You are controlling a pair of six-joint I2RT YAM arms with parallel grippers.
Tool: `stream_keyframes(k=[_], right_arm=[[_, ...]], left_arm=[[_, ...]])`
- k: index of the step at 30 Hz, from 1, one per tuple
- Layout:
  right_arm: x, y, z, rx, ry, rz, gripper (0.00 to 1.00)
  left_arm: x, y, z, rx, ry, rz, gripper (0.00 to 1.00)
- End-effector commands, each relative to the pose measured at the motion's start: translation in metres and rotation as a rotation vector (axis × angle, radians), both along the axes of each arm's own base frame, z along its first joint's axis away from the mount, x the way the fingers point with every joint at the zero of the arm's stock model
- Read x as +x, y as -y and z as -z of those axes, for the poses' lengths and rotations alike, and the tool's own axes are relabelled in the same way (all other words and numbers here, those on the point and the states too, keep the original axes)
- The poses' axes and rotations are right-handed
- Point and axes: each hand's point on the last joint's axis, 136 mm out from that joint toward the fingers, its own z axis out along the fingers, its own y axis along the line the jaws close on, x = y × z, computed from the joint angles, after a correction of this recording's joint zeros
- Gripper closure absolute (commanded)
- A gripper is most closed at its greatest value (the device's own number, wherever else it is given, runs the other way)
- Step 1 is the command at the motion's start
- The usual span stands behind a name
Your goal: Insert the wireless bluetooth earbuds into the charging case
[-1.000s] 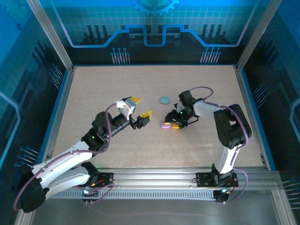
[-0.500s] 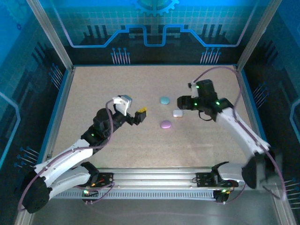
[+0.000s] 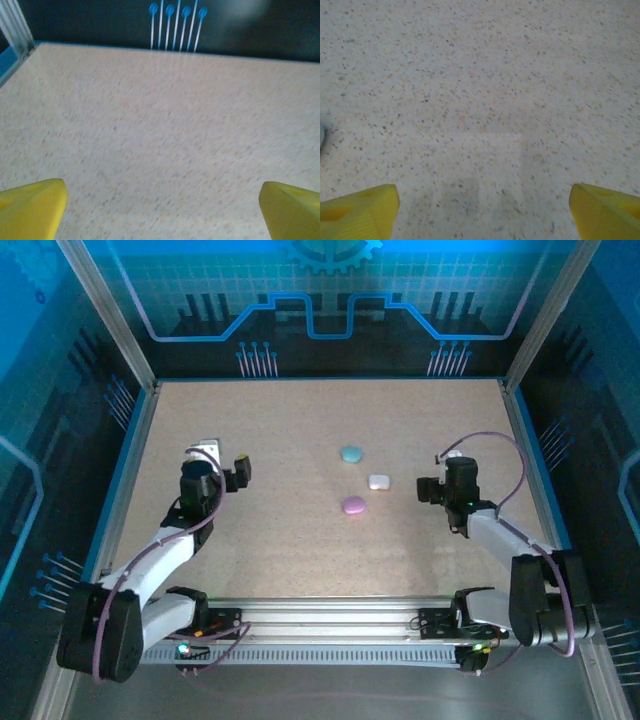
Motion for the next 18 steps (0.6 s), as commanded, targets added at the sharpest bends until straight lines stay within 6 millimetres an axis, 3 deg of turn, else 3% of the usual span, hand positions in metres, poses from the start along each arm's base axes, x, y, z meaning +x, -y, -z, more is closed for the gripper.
stream_keyframes(k=[1,8,13,17,18], right_arm=[[0.029,-0.017,-0.025,0.047,0.198,-0.098,0.11],[0.038,-0.039,-0.038,0.049,0.331,-0.252,0.11],[0.039,-0.045,-0.021,0.057,0.363,-0.291,0.09],[0.049,-0.030,-0.013,0.088,0.317,-0.217,0.06],[0.051,-0.023,-0.012,0.082,0.296,-0.173,0.04]], left_arm=[[0.006,-0.011,0.007,0.032,0.028,-0.039,0.01],[0.020,-0.011,0.028,0.039,0.076,0.008,0.01],[0.024,-0.015,0.031,0.037,0.119,0.035,0.01],[0.023,-0.016,0.051,0.007,0.149,0.057,0.01],[0.025,-0.014,0.047,0.016,0.188,0.073,0.01]])
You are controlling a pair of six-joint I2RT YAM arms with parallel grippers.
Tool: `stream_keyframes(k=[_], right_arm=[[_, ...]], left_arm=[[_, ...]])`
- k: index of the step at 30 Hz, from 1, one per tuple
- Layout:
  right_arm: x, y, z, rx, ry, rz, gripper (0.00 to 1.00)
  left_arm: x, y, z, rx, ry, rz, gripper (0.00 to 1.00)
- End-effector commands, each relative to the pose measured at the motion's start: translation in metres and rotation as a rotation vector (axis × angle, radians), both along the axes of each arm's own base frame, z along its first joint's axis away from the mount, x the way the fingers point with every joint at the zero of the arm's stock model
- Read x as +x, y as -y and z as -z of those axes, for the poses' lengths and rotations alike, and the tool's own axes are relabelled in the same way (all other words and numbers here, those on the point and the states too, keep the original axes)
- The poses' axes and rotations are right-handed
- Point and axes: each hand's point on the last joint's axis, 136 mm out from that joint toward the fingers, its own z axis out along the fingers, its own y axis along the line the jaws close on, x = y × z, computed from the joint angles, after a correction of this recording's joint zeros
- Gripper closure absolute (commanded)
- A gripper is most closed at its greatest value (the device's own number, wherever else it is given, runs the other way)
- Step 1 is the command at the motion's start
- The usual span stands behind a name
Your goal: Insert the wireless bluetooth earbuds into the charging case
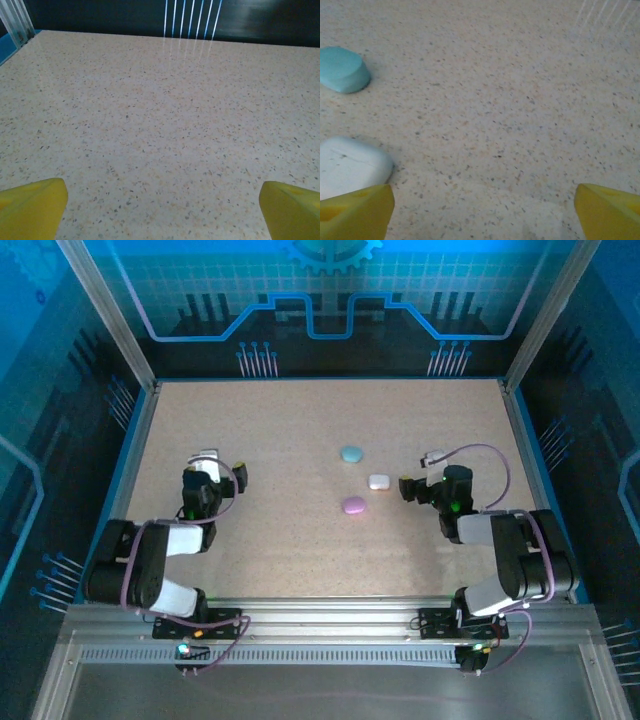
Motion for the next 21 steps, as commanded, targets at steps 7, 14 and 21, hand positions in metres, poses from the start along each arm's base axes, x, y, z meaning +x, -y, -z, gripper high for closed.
stream_keyframes(k=[7,14,21], right_arm=[[0.021,0.016,-0.028,0.004,0.098,0.084,0.00],[0.021,0.015,-0.028,-0.007,0.100,0.083,0.00],[0.021,0.015,-0.028,-0.004,0.097,0.082,0.00]], left_arm=[[0.016,-0.012,-0.003,0.008,0.005,-0.070,0.01],[0.017,-0.007,-0.003,0.015,0.005,-0.047,0.01],[0.017,-0.006,-0.003,0.018,0.002,-0.044,0.01]])
